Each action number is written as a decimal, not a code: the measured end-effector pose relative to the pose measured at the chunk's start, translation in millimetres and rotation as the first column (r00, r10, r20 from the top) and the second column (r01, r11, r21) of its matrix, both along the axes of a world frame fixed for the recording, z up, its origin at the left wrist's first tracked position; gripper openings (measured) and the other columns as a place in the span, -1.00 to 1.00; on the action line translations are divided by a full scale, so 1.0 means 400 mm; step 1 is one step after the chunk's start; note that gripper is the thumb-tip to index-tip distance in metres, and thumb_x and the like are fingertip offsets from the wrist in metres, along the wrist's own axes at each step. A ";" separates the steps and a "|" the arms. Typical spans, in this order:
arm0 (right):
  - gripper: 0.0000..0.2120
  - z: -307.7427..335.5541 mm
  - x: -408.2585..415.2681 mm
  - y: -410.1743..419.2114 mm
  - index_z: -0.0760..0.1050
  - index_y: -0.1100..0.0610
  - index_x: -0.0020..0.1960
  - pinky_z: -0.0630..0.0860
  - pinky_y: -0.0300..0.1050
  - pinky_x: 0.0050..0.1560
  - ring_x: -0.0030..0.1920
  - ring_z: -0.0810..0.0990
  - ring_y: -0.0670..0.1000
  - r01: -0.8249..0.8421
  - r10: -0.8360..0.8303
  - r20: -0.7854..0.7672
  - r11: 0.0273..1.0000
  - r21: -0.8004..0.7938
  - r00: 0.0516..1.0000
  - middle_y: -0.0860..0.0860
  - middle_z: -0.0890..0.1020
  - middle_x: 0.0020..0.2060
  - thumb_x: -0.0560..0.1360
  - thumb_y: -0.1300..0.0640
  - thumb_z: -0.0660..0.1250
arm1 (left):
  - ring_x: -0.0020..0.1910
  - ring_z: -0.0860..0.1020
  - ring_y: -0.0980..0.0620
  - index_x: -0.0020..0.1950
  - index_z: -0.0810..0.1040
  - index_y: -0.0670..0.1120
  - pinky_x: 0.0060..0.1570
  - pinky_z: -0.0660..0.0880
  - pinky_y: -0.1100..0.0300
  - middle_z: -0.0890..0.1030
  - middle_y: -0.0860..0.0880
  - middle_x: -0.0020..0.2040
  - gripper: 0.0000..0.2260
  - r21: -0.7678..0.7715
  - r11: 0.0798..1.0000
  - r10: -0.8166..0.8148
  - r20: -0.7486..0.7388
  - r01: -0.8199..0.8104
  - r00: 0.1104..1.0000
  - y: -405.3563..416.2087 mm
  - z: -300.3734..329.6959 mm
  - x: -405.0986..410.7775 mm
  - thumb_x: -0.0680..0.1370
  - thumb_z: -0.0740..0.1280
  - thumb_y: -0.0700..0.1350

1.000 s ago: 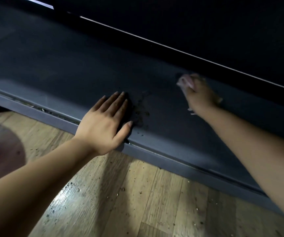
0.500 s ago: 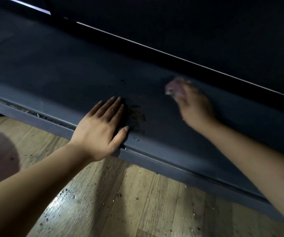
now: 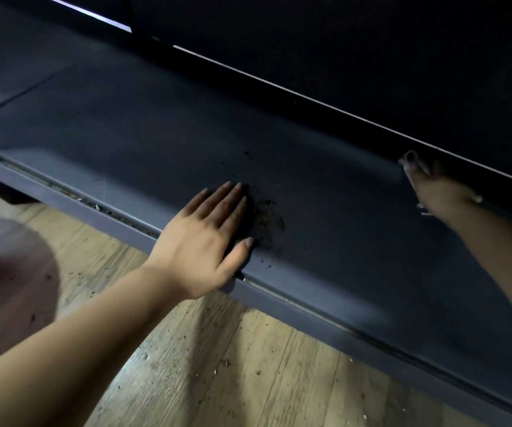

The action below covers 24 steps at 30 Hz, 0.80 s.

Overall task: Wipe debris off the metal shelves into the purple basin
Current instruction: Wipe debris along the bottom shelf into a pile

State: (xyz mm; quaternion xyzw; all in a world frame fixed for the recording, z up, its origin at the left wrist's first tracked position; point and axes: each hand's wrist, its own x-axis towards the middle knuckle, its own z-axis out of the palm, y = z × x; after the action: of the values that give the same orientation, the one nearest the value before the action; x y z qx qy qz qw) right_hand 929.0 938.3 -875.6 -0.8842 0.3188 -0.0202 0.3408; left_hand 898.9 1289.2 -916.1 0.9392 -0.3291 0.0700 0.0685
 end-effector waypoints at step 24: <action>-0.62 -0.011 -0.047 0.268 0.32 -0.09 0.41 0.61 -0.02 -0.30 -0.10 0.59 0.07 -0.493 0.493 0.156 0.869 -0.045 0.856 -0.02 0.52 0.17 0.60 -0.02 0.19 | 0.41 0.34 -0.21 0.42 0.36 -0.30 0.39 0.08 0.02 0.36 -0.26 0.42 -0.38 0.026 0.999 -0.025 0.028 0.024 0.999 0.020 0.013 0.005 0.64 -0.17 0.11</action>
State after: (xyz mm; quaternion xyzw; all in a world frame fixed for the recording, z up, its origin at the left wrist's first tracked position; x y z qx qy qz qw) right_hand 910.1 1045.6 -879.9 -0.9322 0.0530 -0.0048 0.3580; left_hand 900.8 1297.4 -910.8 0.9348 -0.3425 0.0781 0.0526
